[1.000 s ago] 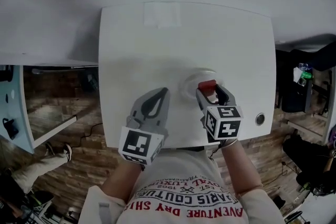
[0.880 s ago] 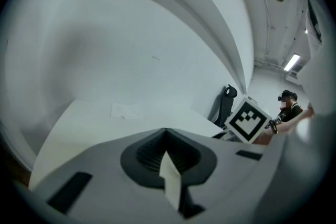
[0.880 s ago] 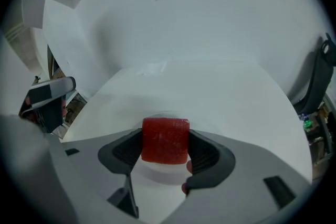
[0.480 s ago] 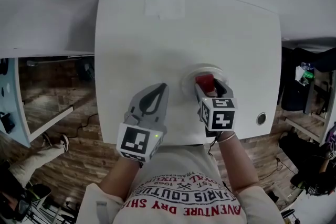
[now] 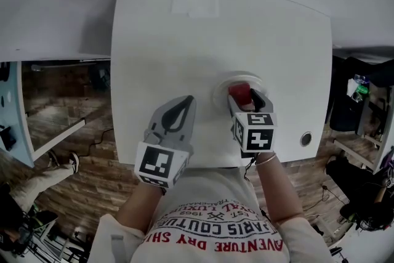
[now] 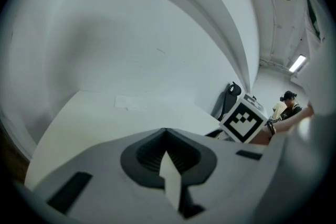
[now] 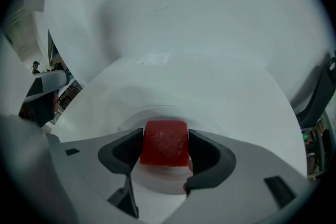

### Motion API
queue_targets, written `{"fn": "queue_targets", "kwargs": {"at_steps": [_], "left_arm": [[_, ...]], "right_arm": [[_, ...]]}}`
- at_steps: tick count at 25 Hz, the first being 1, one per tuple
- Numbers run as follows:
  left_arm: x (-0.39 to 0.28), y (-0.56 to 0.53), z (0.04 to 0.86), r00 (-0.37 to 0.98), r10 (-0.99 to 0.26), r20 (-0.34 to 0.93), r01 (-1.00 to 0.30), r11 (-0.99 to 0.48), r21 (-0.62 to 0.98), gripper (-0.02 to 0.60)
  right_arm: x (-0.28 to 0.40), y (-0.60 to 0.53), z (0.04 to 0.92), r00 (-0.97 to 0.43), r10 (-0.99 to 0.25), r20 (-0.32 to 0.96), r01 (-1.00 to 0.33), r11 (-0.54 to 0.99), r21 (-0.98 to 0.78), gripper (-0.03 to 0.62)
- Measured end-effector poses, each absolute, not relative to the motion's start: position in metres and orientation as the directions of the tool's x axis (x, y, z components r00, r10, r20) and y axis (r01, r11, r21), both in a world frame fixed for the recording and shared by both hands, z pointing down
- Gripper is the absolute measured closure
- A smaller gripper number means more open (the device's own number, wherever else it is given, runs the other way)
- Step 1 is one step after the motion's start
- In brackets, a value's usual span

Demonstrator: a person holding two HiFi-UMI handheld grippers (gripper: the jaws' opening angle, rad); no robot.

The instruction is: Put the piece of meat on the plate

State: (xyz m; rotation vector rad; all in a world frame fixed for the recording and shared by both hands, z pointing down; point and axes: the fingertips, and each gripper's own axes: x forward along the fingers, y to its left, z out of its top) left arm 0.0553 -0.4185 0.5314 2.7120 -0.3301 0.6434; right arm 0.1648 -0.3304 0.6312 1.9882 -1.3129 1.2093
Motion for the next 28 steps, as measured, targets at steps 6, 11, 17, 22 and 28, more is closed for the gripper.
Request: {"fn": "queue_targets", "kwargs": {"at_steps": [6,11,17,22,28], "left_arm": [[0.057,-0.409,0.525,0.876,-0.125,0.466,-0.273,-0.925,0.265,0.586],[0.061,-0.404,0.517,0.882,-0.129,0.454,-0.268,-0.928,0.258,0.586],[0.070,-0.388,0.501,0.894,-0.122,0.431,-0.249,-0.935,0.251,0.586],[0.070,-0.376,0.485,0.902,-0.131,0.410,-0.244,-0.941,0.236,0.586],[0.078,-0.370,0.450,0.922,-0.158,0.353,-0.239,-0.950,0.202,0.586]], "right_arm": [[0.160,-0.332,0.624,0.120,-0.529,0.840,-0.899,-0.417,-0.135,0.307],[0.162,-0.326,0.600,0.127,-0.583,0.802,-0.883,-0.434,-0.176,0.308],[0.174,-0.311,0.574,0.222,-0.603,0.766,-0.860,-0.491,-0.138,0.514],[0.182,-0.300,0.549,0.273,-0.626,0.730,-0.867,-0.488,-0.095,0.582],[0.185,-0.296,0.499,0.283,-0.722,0.631,-0.880,-0.457,-0.128,0.582]]}}
